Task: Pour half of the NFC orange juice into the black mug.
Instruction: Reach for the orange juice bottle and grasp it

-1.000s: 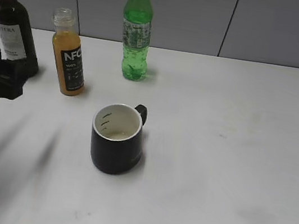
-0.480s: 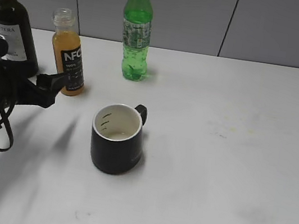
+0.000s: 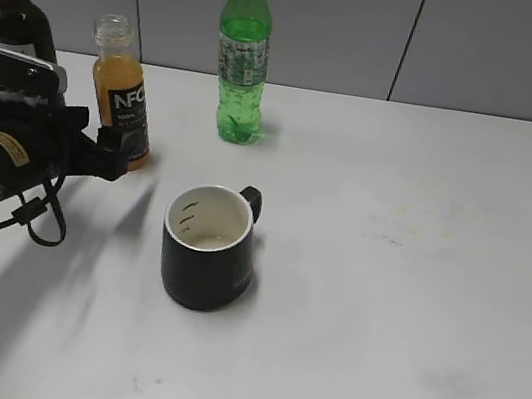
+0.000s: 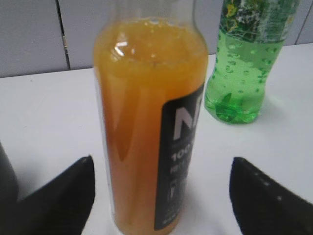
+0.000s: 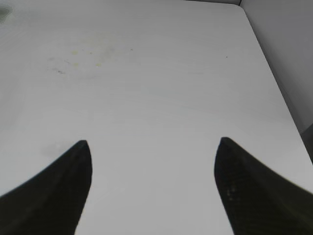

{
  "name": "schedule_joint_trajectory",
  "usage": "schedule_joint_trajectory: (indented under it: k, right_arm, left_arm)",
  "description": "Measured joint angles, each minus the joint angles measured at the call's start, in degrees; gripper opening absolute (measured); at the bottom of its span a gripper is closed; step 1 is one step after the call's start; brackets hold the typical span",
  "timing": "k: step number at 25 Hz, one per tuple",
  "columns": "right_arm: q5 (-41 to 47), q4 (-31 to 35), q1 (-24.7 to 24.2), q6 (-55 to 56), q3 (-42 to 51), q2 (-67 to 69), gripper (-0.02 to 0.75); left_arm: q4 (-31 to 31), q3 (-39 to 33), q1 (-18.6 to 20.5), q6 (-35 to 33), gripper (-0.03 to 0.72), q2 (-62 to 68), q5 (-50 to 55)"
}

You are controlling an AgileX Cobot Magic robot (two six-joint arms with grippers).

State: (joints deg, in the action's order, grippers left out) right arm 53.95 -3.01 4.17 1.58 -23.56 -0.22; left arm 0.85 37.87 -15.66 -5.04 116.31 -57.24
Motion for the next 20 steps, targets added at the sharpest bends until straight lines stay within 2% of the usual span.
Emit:
schedule_joint_trajectory:
  k: [20]
  right_arm:
    - [0.0, 0.0, 0.0, -0.1, 0.0, 0.0, 0.591]
  left_arm:
    - [-1.7, 14.8, 0.0, 0.1, 0.652, 10.7, 3.1]
